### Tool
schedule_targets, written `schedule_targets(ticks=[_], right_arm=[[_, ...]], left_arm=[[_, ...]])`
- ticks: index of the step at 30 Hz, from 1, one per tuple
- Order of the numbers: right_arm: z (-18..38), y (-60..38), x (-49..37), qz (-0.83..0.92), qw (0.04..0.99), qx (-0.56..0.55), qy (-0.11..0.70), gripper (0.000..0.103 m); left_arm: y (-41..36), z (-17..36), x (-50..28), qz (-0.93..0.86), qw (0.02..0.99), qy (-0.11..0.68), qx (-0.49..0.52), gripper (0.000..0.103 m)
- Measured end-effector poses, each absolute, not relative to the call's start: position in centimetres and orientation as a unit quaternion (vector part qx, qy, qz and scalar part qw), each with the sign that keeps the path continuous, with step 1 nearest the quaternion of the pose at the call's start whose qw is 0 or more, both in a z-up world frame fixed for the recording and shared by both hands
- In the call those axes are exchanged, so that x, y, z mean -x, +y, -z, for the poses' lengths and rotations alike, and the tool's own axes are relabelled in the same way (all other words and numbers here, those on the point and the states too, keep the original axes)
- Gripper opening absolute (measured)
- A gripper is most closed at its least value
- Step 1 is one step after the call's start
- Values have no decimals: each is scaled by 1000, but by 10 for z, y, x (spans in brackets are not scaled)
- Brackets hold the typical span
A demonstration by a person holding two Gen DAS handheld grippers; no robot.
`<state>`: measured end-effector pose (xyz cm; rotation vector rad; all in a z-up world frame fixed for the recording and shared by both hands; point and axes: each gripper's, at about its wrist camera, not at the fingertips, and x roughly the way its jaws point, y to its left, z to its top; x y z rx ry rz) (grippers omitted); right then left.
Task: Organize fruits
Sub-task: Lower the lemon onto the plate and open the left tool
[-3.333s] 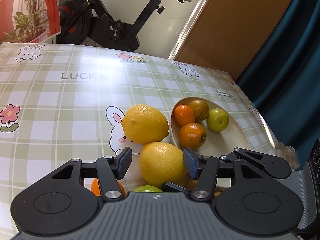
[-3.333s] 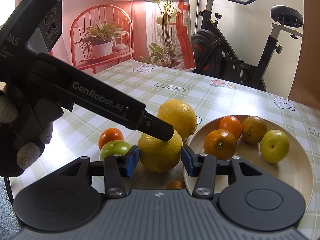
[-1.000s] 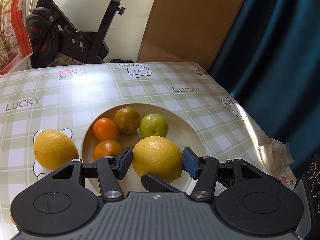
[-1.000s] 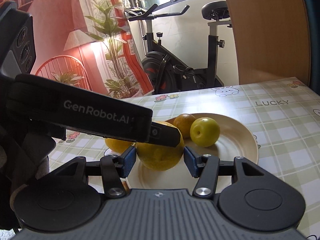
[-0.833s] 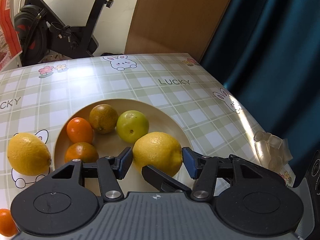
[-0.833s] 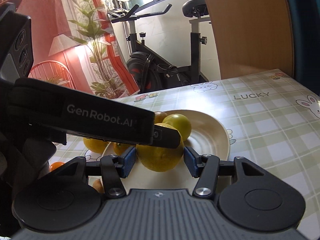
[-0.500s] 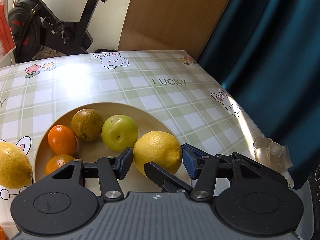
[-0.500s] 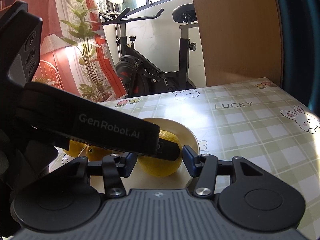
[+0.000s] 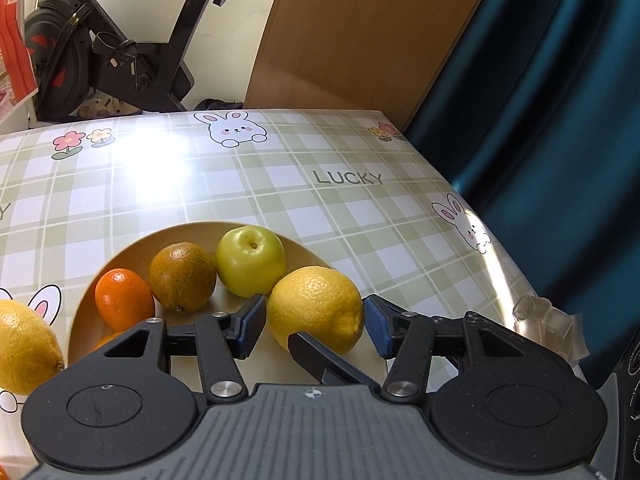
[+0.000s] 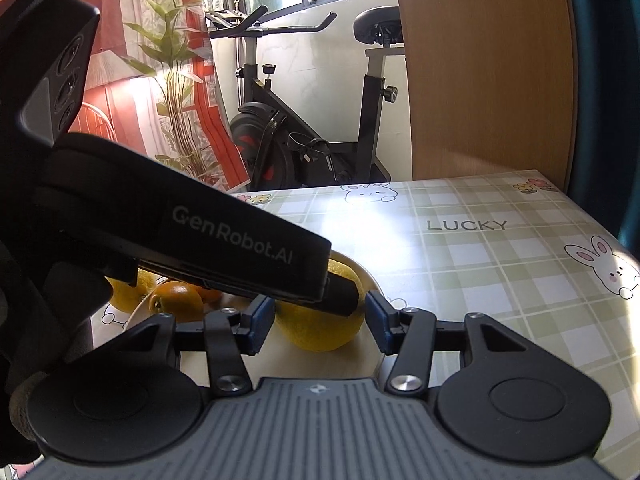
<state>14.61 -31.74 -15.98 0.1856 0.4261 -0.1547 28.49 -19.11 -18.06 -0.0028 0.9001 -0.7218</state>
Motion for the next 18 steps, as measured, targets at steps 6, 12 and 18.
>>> schedule_targets(ticks=[6,12,18], right_arm=[[157,-317,-141,85,966,-106,222,53],[154,-319,-127,91,964,-118,220,53],[152,-316,-117,89,963,-135,216,53]], left_arm=[[-179,166,-277,342,844,414,10,56],[-153,144,-267,330,858,393,17,56],[-111,124,-246,299,881,366,19,56]])
